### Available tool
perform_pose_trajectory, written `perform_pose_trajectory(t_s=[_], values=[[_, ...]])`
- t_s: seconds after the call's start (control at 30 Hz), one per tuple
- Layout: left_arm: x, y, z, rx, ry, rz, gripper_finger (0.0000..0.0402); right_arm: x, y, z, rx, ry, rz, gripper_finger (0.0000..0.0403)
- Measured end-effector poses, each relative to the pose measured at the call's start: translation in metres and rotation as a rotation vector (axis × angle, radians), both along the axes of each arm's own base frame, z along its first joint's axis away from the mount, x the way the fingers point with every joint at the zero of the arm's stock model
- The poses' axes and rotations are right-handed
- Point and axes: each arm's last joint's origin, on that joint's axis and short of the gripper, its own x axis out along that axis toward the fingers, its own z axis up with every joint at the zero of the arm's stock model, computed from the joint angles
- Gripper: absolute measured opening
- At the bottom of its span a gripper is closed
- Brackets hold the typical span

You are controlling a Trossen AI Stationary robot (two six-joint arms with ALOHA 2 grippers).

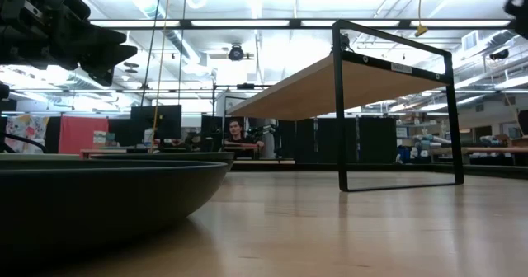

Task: Place and stack plates onto a shelf
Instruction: Put the transparent green plate on the shelf

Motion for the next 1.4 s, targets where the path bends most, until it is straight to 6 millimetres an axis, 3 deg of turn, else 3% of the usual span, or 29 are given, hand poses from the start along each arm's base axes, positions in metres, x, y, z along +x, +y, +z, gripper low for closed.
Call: perform_pose_trajectory(t_s=[0.27,0.53,0.97,1.13,1.4], values=[[0.000,0.000,0.000,0.000,0.000,0.000,0.0157,0.027,-0.003,0.034,0.029,-0.151,0.001,0.0006],[0.000,0.000,0.000,0.000,0.000,0.000,0.0157,0.051,-0.014,0.089,-0.003,-0.256,0.001,0.0006],[0.000,0.000,0.000,0.000,0.000,0.000,0.0157,0.058,-0.063,0.172,-0.171,-0.264,-0.032,0.0006],[0.000,0.000,0.000,0.000,0.000,0.000,0.0157,0.062,-0.085,0.190,-0.235,-0.325,-0.076,0.0007],[0.000,0.000,0.000,0.000,0.000,0.000,0.0157,0.069,-0.127,0.203,-0.368,-0.396,-0.191,0.0007]])
